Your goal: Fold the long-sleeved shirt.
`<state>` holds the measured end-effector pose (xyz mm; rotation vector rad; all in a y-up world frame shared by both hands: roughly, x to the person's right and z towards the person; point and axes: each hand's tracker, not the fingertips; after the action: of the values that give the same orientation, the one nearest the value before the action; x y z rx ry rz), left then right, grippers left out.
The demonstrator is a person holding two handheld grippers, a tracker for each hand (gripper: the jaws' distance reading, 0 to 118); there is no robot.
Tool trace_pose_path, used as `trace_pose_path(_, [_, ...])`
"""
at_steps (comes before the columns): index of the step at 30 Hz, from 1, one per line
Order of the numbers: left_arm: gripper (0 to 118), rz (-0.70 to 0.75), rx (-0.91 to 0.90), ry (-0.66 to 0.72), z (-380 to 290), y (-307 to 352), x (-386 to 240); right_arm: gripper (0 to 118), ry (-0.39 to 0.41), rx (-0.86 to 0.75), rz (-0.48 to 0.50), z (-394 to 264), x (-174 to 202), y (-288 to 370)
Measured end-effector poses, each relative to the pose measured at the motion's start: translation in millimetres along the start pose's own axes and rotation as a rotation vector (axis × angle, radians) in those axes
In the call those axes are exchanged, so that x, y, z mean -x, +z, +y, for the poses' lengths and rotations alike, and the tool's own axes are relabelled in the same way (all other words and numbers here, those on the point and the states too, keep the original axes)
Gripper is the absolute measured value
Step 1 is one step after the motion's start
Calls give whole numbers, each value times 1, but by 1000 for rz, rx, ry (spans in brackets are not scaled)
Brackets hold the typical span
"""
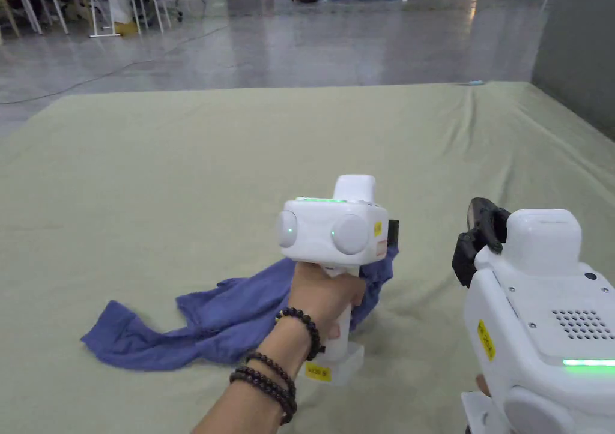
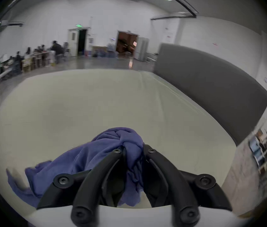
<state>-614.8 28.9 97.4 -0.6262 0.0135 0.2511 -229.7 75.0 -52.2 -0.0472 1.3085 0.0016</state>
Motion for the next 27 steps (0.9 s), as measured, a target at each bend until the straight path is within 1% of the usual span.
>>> trace_pose_path(3, [11, -90, 115, -22, 10, -91, -1, 0, -3, 19, -72, -3, -30, 3])
trace_pose_path(5, [11, -48, 163, -49, 14, -113, -9, 0, -2, 28, -100, -6, -44, 5])
trace_pose_path(6, [16, -26, 175, -65, 15, -119, -12, 0, -4, 34, -110, -6, -49, 6])
trace_pose_path(7, [33, -9, 163, -73, 12, -117, -9, 0, -8, 41, -117, -7, -53, 7])
trace_pose_path(8, [63, 6, 158, -83, 12, -113, -10, 0, -11, 45, -120, -8, -55, 8])
trace_pose_path(9, [100, -20, 136, -68, 5, -108, -9, 0, -14, 45, -121, -10, -57, 9])
trace_pose_path(10, [111, -49, 82, -45, -5, -97, -10, 0, -16, 48, -121, -10, -57, 10])
trace_pose_path(12, [113, -40, -29, -23, -17, -62, -21, 0, -19, 55, -114, -11, -56, 10])
trace_pose_path(14, [113, 11, -125, 9, -33, -15, -38, 0, -34, 59, -102, -11, -54, 11])
trace_pose_path(16, [113, 90, -184, 37, -54, 46, -65, 0, -42, 63, -82, -12, -50, 13])
trace_pose_path(19, [113, 251, -287, 100, -113, 123, -112, 0, -21, 77, -49, -17, -42, 18])
trace_pose_path(20, [112, 300, -312, 119, -131, 140, -129, 0, -13, 83, -46, -19, -40, 20])
trace_pose_path(21, [110, 310, -312, 129, -148, 153, -143, 0, -11, 95, -41, -22, -38, 24])
trace_pose_path(22, [106, 310, -306, 131, -163, 164, -155, 0, -20, 113, -32, -27, -36, 25])
trace_pose_path(23, [94, 312, -303, 136, -181, 172, -159, 0, -28, 123, -25, -31, -34, 28])
trace_pose_path(24, [63, 340, -303, 146, -196, 181, -173, 0, -29, 127, -27, -35, -32, 30])
trace_pose_path(25, [26, 392, -303, 143, -208, 193, -186, 0, -24, 134, -26, -39, -29, 31])
trace_pose_path(26, [0, 426, -295, 137, -215, 199, -194, 0, -14, 145, -20, -41, -27, 31])
trace_pose_path(27, [0, 468, -255, 120, -211, 209, -203, 0, 2, 161, -9, -41, -25, 30])
